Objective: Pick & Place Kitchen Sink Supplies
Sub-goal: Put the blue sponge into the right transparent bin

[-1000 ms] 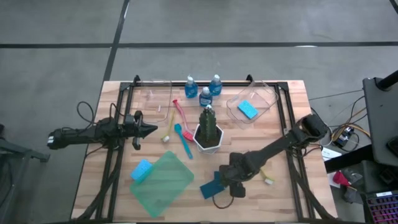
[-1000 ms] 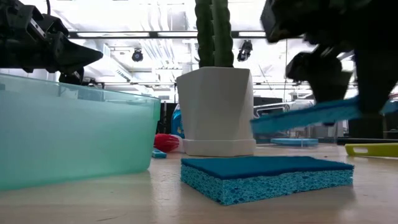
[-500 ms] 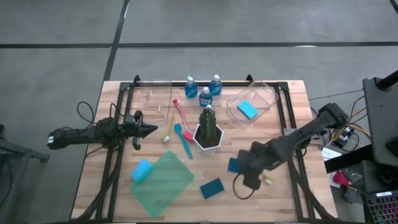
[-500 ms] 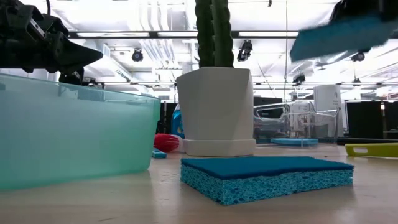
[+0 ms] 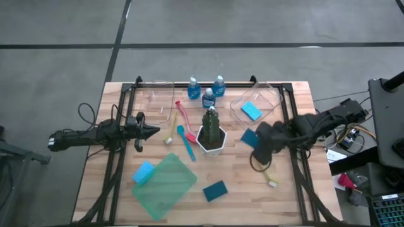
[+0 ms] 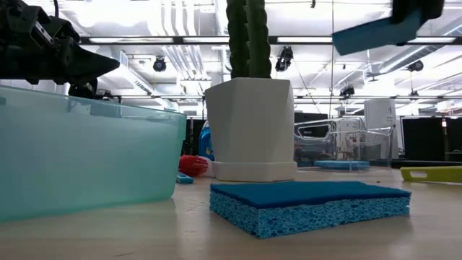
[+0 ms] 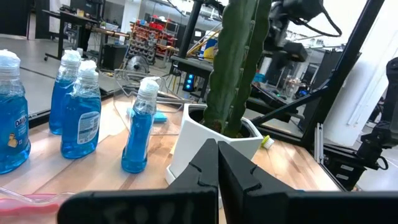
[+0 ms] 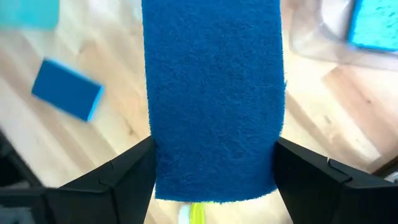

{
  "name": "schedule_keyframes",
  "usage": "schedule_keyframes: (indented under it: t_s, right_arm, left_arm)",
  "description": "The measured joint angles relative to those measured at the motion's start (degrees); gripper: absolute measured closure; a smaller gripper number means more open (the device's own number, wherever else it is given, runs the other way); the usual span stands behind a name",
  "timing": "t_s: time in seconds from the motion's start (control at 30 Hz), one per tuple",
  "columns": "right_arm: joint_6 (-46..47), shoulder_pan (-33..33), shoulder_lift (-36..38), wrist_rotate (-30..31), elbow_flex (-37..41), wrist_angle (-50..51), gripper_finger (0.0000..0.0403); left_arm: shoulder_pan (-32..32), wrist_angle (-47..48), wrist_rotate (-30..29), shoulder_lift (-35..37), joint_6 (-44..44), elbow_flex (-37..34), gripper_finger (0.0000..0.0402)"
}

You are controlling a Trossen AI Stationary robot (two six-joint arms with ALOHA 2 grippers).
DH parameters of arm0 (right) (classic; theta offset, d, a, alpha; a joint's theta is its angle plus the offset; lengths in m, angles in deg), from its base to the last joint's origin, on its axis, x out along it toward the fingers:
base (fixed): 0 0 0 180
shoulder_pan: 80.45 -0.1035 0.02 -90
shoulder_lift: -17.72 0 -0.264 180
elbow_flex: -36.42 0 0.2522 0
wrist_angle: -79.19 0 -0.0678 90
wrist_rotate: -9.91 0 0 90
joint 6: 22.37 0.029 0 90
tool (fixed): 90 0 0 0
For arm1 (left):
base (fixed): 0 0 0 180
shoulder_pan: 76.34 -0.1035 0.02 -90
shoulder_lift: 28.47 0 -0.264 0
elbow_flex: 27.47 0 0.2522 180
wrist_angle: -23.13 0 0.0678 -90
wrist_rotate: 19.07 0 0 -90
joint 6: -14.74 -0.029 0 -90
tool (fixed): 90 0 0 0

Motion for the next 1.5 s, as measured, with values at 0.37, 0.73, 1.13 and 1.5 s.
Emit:
schedule_keyframes:
  t_s: [0.37,0.73,1.13,1.5]
  right_arm:
    - [-8.42,14.69,1.92,0.45,0.00,0.63,0.0122]
    - [-20.26,31.35,1.92,0.13,0.00,0.47,0.0126]
    - [-30.23,47.48,1.90,-2.97,1.12,-1.25,0.0118]
    - [-32.90,53.57,1.87,-6.19,7.86,-6.49,0.0124]
  left_arm:
    - [0.00,0.00,0.00,0.00,0.02,0.00,0.0401]
    - [0.00,0.00,0.00,0.00,0.02,0.00,0.0401]
    - [0.00,0.00,0.00,0.00,0.02,0.00,0.0401]
    - [0.00,0.00,-0.01,-0.01,0.02,0.00,0.0401]
